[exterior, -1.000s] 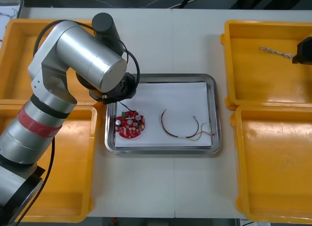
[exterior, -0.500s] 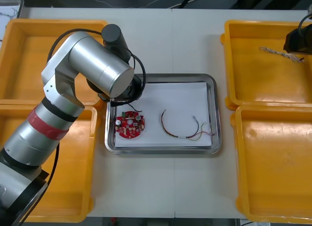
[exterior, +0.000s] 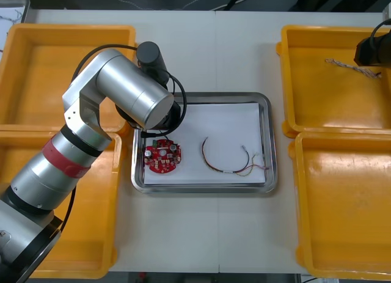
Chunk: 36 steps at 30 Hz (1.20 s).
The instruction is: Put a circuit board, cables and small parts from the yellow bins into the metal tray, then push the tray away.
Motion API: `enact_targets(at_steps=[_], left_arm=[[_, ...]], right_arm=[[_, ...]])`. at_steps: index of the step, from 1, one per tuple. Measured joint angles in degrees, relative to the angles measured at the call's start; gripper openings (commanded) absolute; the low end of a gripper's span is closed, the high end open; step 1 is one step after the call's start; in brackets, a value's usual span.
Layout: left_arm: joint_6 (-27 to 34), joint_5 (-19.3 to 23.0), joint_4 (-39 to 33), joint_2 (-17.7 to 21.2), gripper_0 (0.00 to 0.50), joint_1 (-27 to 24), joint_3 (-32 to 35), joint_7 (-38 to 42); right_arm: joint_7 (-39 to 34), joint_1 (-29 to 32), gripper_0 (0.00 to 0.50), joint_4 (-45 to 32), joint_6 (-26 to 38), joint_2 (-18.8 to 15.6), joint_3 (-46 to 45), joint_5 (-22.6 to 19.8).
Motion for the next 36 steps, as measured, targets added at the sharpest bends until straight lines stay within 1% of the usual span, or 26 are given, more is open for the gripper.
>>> enact_targets(at_steps=[7, 14, 16, 18, 19, 20, 21, 22, 24, 25, 27, 28, 29, 30, 32, 35, 36], left_arm=[[-2.07, -0.87, 1.83, -0.04, 0.000, 0.00, -0.05, -0.02], [-2.56, -1.48, 2.69, -0.13, 0.000, 0.00, -0.05, -0.03], [-2.56, -1.51, 2.72, -0.13, 0.000, 0.00, -0.05, -0.04], [-2.56, -1.53, 2.73, -0.13, 0.005, 0.00, -0.05, -0.04], [-2.56, -1.54, 2.74, -0.13, 0.050, 0.00, -0.05, -0.04], [-2.56, -1.54, 2.74, -0.13, 0.107, 0.00, -0.05, -0.04], [-2.56, -1.55, 2.75, -0.13, 0.126, 0.00, -0.05, -0.04], [-2.56, -1.56, 2.76, -0.13, 0.140, 0.00, -0.05, -0.04], [-2.56, -1.56, 2.77, -0.13, 0.148, 0.00, -0.05, -0.04], [-2.56, -1.56, 2.77, -0.14, 0.163, 0.00, -0.05, -0.04], [-2.56, -1.56, 2.78, -0.14, 0.167, 0.00, -0.05, -0.04], [-2.56, -1.56, 2.79, -0.14, 0.177, 0.00, -0.05, -0.04], [-2.56, -1.56, 2.79, -0.14, 0.203, 0.00, -0.05, -0.04], [-2.56, -1.56, 2.79, -0.14, 0.219, 0.00, -0.05, -0.04], [-2.57, -1.56, 2.79, -0.14, 0.281, 0.00, -0.05, -0.04], [-2.57, -1.56, 2.80, -0.15, 0.319, 0.00, -0.05, -0.04], [-2.57, -1.56, 2.80, -0.15, 0.320, 0.00, -0.05, -0.04]], right_arm=[[0.00, -0.07, 0.500, 2.73, -4.21, 0.03, 1.87, -0.66], [0.09, -0.11, 0.500, 3.85, -4.52, 0.80, 1.87, 0.90], [1.25, -0.11, 0.500, 4.01, -4.57, 1.08, 1.87, 0.90], [4.82, -0.13, 0.500, 4.33, -5.12, 1.33, 1.87, 0.90], [6.59, -0.14, 0.500, 4.62, -5.65, 1.48, 1.87, 0.90], [8.08, -0.15, 0.500, 5.07, -6.37, 1.65, 1.86, 0.89], [8.79, -0.19, 0.500, 5.55, -7.10, 1.84, 1.86, 0.88], [8.97, -0.20, 0.500, 6.17, -8.06, 2.06, 1.85, 0.87], [8.98, -0.26, 0.500, 7.36, -9.60, 2.47, 1.78, 0.82], [8.98, -0.26, 0.500, 7.77, -10.10, 2.63, 1.72, 0.81], [8.98, -0.26, 0.500, 8.44, -10.92, 2.92, 1.55, 0.79], [8.98, -0.26, 0.500, 8.67, -11.28, 3.05, 1.45, 0.77], [8.98, -0.26, 0.500, 8.82, -11.59, 3.17, 1.36, 0.76], [8.98, -0.26, 0.500, 8.89, -11.80, 3.27, 1.28, 0.75], [8.98, -0.26, 0.500, 8.91, -12.05, 3.56, 0.87, 0.74], [8.98, -0.26, 0.500, 8.96, -12.06, 4.16, -0.15, 0.72], [8.98, -0.26, 0.500, 9.04, -12.06, 4.34, -0.57, 0.71]])
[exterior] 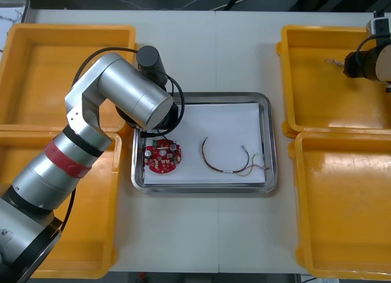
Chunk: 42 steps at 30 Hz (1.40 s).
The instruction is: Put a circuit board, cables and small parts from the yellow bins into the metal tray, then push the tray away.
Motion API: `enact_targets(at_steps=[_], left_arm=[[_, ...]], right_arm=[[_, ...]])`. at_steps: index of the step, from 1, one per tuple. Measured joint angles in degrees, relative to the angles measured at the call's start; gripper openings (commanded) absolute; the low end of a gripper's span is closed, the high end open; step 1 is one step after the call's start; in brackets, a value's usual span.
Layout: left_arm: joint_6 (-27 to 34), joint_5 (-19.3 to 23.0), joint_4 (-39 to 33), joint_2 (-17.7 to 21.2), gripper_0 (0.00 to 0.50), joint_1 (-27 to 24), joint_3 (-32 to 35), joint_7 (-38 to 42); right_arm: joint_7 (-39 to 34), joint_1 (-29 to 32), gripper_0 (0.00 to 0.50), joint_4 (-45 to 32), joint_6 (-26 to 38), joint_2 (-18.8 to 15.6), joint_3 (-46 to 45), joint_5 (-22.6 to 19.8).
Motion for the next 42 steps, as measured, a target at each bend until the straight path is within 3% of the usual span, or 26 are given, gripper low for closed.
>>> enact_targets(at_steps=[10, 16, 17, 18, 19, 20, 34, 42], left_arm=[[0.27, 0.00, -0.04, 0.00, 0.374, 0.00, 0.05, 0.00], [3.97, 1.71, -1.83, -0.01, 0.424, 0.00, 2.09, -0.04], [4.49, 1.93, -2.30, -0.01, 0.427, 0.00, 2.55, -0.05], [5.11, 2.02, -2.89, -0.02, 0.429, 0.00, 2.95, -0.06], [5.91, 2.19, -3.57, -0.02, 0.430, 0.00, 3.41, -0.06], [6.75, 2.48, -4.20, -0.02, 0.432, 0.00, 3.86, -0.07], [18.27, 8.55, -10.60, -0.07, 0.437, -1.52, 12.67, -0.08], [22.70, 8.84, -11.42, -0.09, 0.435, -4.37, 21.23, -0.08]], right_arm=[[0.43, -0.03, 0.500, 1.56, -0.19, 1.89, -3.62, -0.23], [0.43, -0.05, 0.484, 1.71, -0.22, 2.77, -5.45, -0.25], [0.43, -0.06, 0.354, 1.71, -0.23, 2.88, -5.60, -0.25], [0.43, -0.07, 0.271, 1.71, -0.23, 2.96, -5.68, -0.27], [0.43, -0.08, 0.076, 1.71, -0.23, 3.01, -5.73, -0.33], [0.43, -0.10, 0.000, 1.71, -0.23, 3.06, -5.73, -0.46], [0.99, -0.26, 0.000, 1.77, 0.01, 3.36, -5.73, -2.87], [1.96, -1.15, 0.000, 1.31, 6.41, 3.36, -7.14, -3.23]])
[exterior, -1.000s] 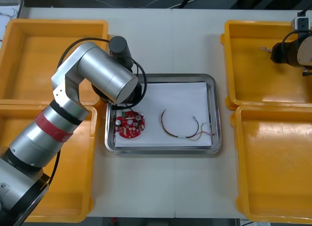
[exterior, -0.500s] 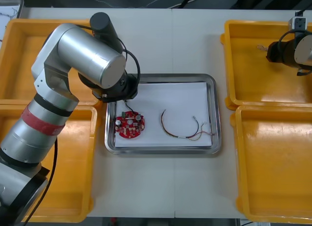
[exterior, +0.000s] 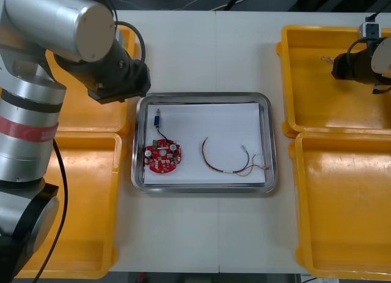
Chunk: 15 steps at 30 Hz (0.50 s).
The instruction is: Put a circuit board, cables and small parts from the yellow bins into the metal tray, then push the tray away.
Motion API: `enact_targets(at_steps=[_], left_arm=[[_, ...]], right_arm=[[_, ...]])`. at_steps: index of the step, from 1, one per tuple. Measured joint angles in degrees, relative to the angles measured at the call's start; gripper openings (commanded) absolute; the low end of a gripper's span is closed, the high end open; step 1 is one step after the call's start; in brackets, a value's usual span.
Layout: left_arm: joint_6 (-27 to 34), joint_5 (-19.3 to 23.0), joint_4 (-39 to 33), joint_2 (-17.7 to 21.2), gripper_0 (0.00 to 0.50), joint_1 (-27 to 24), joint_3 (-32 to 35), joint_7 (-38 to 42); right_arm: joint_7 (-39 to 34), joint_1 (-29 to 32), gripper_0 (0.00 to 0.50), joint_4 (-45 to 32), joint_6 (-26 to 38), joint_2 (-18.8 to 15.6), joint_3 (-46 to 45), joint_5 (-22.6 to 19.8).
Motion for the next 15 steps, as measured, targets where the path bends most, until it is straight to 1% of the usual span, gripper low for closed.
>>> enact_targets(at_steps=[3, 9, 11, 12, 13, 15], left_arm=[[0.04, -0.33, -0.01, 0.07, 0.438, -0.35, 2.56, 0.00], [0.07, -2.14, 0.07, 1.16, 0.439, -0.35, 4.28, -0.09], [0.07, -3.25, 0.46, 1.62, 0.438, -0.35, 4.96, -0.37], [0.07, -4.09, 0.88, 1.85, 0.438, -0.35, 5.30, -0.56], [0.08, -5.03, 1.50, 2.06, 0.441, -0.36, 5.60, -0.93], [0.07, -6.95, 3.16, 2.51, 0.442, -0.36, 6.09, -2.63]], right_arm=[[0.00, -0.08, 0.000, -0.31, 2.20, 0.00, -1.09, 0.00], [0.13, -0.08, 0.000, -3.39, 8.36, -0.01, -1.84, 0.32], [0.54, -0.08, 0.031, -5.05, 10.08, -0.06, -1.84, 0.74], [1.15, -0.08, 0.067, -5.78, 10.55, -0.08, -1.84, 0.92], [2.02, -0.08, 0.126, -6.49, 10.76, -0.11, -1.84, 1.10], [3.26, -0.08, 0.198, -7.38, 10.83, -0.18, -1.84, 1.46]])
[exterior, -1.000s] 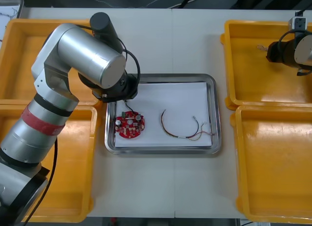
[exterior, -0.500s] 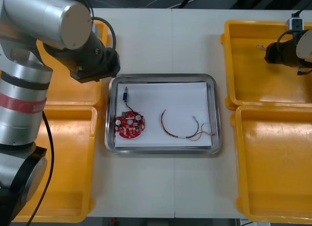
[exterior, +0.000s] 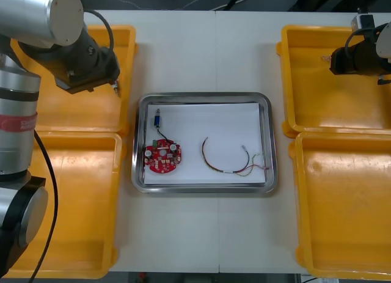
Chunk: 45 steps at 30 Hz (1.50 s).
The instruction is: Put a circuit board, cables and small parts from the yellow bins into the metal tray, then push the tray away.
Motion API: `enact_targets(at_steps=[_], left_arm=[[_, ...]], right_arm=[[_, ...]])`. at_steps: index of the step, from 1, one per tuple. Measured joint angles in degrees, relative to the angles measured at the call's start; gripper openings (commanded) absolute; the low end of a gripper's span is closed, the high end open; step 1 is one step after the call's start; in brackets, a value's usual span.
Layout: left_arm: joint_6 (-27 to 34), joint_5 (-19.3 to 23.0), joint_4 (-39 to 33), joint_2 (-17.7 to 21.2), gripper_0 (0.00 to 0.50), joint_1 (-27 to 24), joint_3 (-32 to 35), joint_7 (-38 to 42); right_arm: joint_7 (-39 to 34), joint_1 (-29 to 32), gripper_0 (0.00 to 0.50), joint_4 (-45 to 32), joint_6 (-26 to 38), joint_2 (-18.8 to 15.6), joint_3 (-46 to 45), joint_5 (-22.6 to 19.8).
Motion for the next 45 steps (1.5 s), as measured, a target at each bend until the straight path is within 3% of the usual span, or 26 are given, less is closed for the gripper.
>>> enact_targets(at_steps=[1, 2, 3, 6, 9, 23, 33, 45], left_arm=[[-0.03, -0.79, 0.92, 0.21, 0.442, 0.00, 0.21, -1.34], [-0.24, -1.32, 1.82, 0.40, 0.442, 0.00, 0.41, -2.75], [-0.94, -1.70, 2.84, 0.57, 0.443, 0.00, 0.62, -4.25], [-4.59, -2.85, 6.29, 0.94, 0.444, 0.00, 1.21, -8.19], [-8.03, -4.22, 9.36, 1.05, 0.442, -0.01, 1.35, -8.59], [-18.56, -5.00, 15.83, 1.18, 0.443, -0.02, 1.40, -8.59], [-23.16, -3.06, 17.23, 1.19, 0.442, -0.02, 0.69, -8.58], [-28.40, -1.16, 20.03, 1.20, 0.443, -0.03, -0.45, -8.54]], right_arm=[[0.25, 0.00, 0.331, -0.21, 0.00, -0.04, 0.00, 0.15], [0.26, 0.00, 0.373, -0.34, 0.00, -0.08, 0.00, 0.28], [0.37, 0.00, 0.447, -0.42, -0.01, -0.14, 0.00, 0.42], [4.35, 0.00, 0.500, -0.50, -0.46, -0.58, 0.00, 0.70], [9.06, 0.00, 0.500, -0.51, -0.70, -1.28, 0.00, 0.72], [9.08, 0.00, 0.500, 1.28, -3.06, -4.34, 0.00, 1.48], [9.07, 0.00, 0.500, 9.04, -9.55, -4.76, -0.01, 1.30], [8.25, 0.00, 0.500, 10.05, -9.90, -4.76, -0.35, -0.47]])
